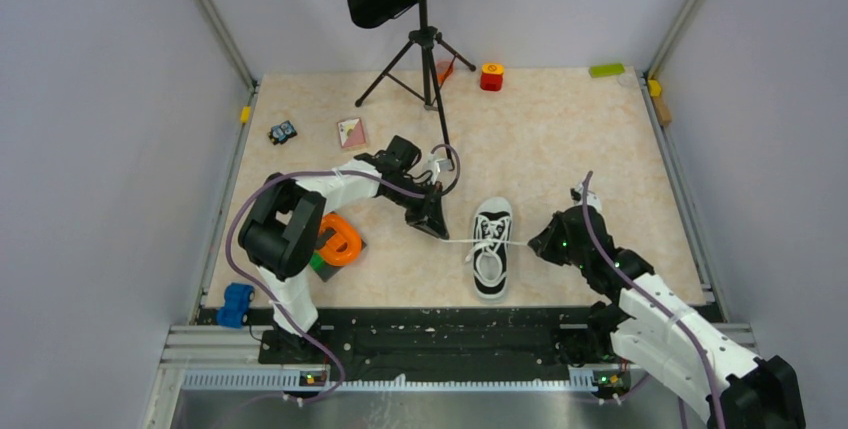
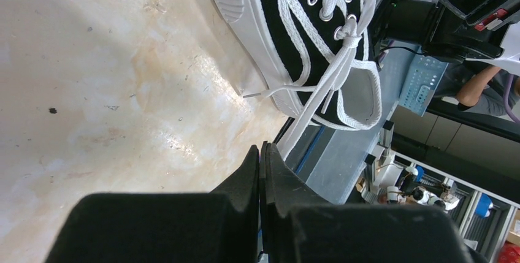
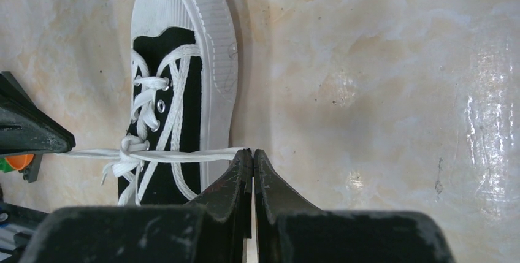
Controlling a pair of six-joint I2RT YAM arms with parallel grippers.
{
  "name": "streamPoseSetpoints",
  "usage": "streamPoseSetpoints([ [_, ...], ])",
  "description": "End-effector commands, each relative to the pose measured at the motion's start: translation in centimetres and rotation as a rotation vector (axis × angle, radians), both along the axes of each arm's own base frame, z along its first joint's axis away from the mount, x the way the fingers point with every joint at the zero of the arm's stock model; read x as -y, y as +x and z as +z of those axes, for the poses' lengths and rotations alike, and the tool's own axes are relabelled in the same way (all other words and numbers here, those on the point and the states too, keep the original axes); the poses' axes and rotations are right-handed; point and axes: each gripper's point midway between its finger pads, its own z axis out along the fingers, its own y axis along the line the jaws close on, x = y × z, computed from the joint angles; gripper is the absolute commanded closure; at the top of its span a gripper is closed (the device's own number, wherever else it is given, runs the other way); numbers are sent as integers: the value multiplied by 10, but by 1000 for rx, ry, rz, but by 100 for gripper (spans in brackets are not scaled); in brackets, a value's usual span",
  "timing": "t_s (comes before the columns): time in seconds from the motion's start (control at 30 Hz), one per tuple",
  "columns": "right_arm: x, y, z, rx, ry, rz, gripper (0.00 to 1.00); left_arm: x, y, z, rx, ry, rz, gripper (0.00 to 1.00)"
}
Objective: Tie the shoes
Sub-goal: Tie the shoelace on the shoe.
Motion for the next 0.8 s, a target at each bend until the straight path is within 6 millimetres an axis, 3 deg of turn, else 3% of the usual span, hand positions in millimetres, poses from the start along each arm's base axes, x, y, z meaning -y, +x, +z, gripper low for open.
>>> streamPoseSetpoints([
  [0.0,22,0,-11,-11,-76,-65,100,-13,0,-9,-9,53,20,100],
  [0.3,20,7,6,24,-58,-65,100,-6,14,38,88,4,29,100],
  [0.4,19,9,6,25,-60,-62,100,-6,14,29,67,14,22,100],
  [0.63,28,0,-7,-2,-76,-81,100,-14,-3,-14,-23,55,28,100],
  [0.77,28,-1,-8,-2,-66,-87,100,-18,-7,-18,-28,68,27,100],
])
